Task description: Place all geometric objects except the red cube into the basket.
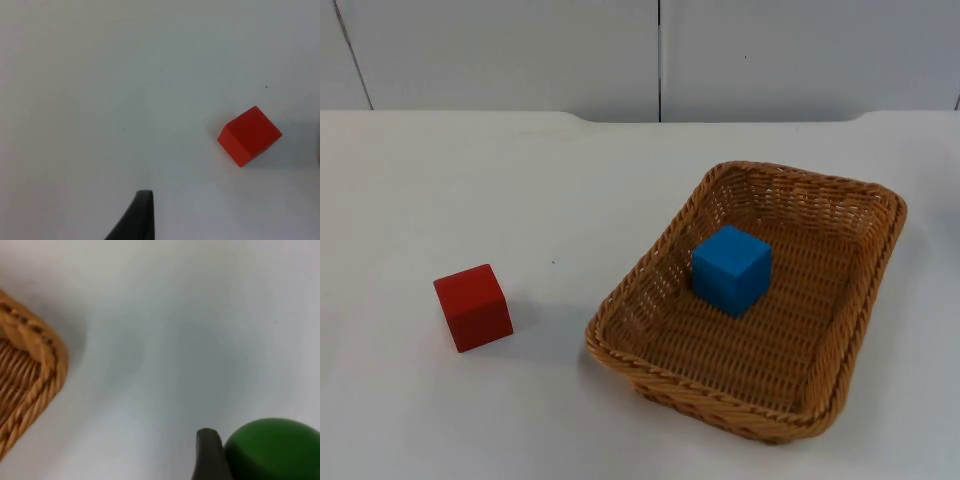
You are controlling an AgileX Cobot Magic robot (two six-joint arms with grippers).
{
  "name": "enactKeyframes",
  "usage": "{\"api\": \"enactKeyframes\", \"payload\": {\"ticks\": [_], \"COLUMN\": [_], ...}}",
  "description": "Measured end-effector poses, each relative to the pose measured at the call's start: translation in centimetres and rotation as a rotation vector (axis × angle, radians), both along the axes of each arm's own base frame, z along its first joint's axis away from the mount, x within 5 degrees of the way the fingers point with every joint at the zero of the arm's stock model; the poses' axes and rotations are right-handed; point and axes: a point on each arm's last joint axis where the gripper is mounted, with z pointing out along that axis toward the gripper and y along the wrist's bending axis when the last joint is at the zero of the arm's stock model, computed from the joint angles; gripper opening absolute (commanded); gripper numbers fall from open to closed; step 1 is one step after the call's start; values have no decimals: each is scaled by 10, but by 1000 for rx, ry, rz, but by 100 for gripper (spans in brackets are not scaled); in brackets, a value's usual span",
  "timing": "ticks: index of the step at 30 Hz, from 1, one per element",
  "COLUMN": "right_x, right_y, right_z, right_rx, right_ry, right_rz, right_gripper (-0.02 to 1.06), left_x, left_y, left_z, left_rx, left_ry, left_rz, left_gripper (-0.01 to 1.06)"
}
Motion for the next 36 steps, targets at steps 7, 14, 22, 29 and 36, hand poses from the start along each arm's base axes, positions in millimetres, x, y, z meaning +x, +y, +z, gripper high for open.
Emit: {"api": "enactKeyframes", "payload": {"ticks": [7, 14, 22, 29, 36], "right_x": [1, 22, 42, 51, 53], "right_y": [43, 126, 189, 193, 195], "right_z": [2, 1, -34, -80, -99], "right_rx": [-13, -9, 11, 13, 24], "right_ry": [8, 14, 25, 93, 120], "right_rz": [138, 327, 414, 372, 337], "right_gripper": [0, 0, 1, 23, 74], "left_x": [0, 0, 0, 0, 0], "left_y": [0, -1, -1, -1, -1], "left_z": [0, 0, 1, 1, 1], "left_rx": [-6, -18, -21, -21, -21], "left_ry": [-1, -4, -4, -4, -4], "left_rz": [1, 3, 3, 3, 3], "left_gripper": [105, 105, 105, 105, 105]}}
